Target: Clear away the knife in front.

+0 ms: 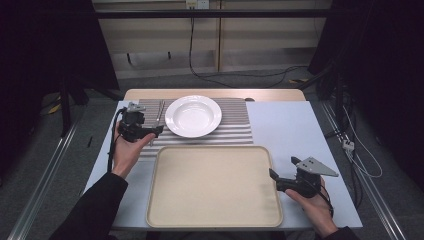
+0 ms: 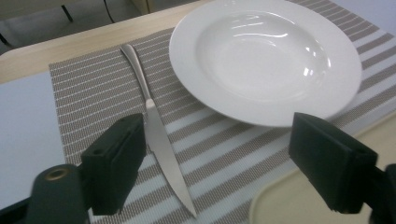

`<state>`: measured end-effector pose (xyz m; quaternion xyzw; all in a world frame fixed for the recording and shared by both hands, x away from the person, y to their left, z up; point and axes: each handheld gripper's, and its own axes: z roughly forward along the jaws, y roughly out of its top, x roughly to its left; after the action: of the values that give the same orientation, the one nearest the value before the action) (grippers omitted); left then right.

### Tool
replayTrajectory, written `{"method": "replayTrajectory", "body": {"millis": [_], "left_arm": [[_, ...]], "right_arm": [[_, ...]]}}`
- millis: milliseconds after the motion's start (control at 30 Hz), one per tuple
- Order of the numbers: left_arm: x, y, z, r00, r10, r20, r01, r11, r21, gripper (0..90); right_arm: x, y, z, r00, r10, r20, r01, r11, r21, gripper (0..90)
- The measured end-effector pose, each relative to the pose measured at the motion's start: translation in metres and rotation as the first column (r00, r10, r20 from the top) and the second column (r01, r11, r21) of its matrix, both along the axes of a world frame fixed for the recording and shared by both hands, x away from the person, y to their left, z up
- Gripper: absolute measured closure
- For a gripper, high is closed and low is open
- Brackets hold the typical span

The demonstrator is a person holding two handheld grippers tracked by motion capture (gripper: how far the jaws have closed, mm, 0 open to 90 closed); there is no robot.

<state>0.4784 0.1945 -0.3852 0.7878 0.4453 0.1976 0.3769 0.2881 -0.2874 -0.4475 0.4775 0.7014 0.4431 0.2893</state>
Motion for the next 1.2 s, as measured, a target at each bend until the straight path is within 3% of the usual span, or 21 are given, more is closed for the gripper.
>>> {"method": "replayTrajectory", "body": {"millis": [133, 167, 300, 367, 433, 467, 600, 1000, 1167, 1200], "left_arm": [[0.015, 0.0, -0.004, 0.9997, 0.02, -0.014, -0.019, 0.9998, 0.004, 23.2], [0.025, -0.001, -0.005, 0.9995, 0.023, -0.024, -0.022, 0.9991, 0.038, 24.4], [0.043, -0.001, -0.009, 0.9977, 0.052, -0.043, -0.051, 0.9984, 0.024, 27.0], [0.051, -0.001, -0.011, 0.9964, 0.059, -0.061, -0.056, 0.9977, 0.039, 28.5], [0.054, -0.001, -0.012, 0.9953, 0.057, -0.078, -0.054, 0.9979, 0.037, 30.2], [0.06, -0.004, -0.014, 0.9942, 0.063, -0.087, -0.058, 0.9968, 0.055, 30.9], [0.066, -0.007, -0.015, 0.9937, 0.066, -0.091, -0.061, 0.9965, 0.057, 35.0], [0.109, -0.004, -0.036, 0.9799, 0.114, -0.164, -0.104, 0.9924, 0.065, 55.3], [0.118, -0.006, -0.043, 0.9768, 0.125, -0.174, -0.116, 0.9913, 0.061, 62.7], [0.121, -0.008, -0.046, 0.9742, 0.126, -0.187, -0.113, 0.9902, 0.082, 63.4]], "right_arm": [[0.0, -0.002, 0.0, 1.0, -0.003, 0.0, 0.003, 1.0, 0.008, 10.0], [-0.001, -0.002, 0.0, 1.0, -0.002, 0.001, 0.002, 1.0, 0.008, 10.0], [-0.001, 0.0, 0.0, 1.0, 0.007, 0.007, -0.007, 1.0, -0.001, 9.9], [-0.001, 0.0, 0.0, 0.9999, 0.008, 0.007, -0.008, 1.0, -0.001, 9.9], [-0.001, 0.0, 0.0, 1.0, 0.008, 0.006, -0.008, 1.0, -0.001, 10.0], [-0.001, 0.0, 0.0, 1.0, 0.007, 0.006, -0.007, 1.0, -0.001, 10.0], [-0.001, 0.001, 0.0, 0.9999, 0.01, 0.006, -0.01, 0.9999, -0.004, 10.0], [-0.001, 0.001, 0.0, 0.9999, 0.009, 0.007, -0.009, 0.9999, -0.008, 10.1], [-0.001, 0.0, 0.0, 1.0, 0.008, 0.004, -0.008, 1.0, -0.005, 10.1], [-0.001, 0.0, 0.0, 1.0, 0.007, 0.003, -0.007, 1.0, -0.006, 10.1]]}}
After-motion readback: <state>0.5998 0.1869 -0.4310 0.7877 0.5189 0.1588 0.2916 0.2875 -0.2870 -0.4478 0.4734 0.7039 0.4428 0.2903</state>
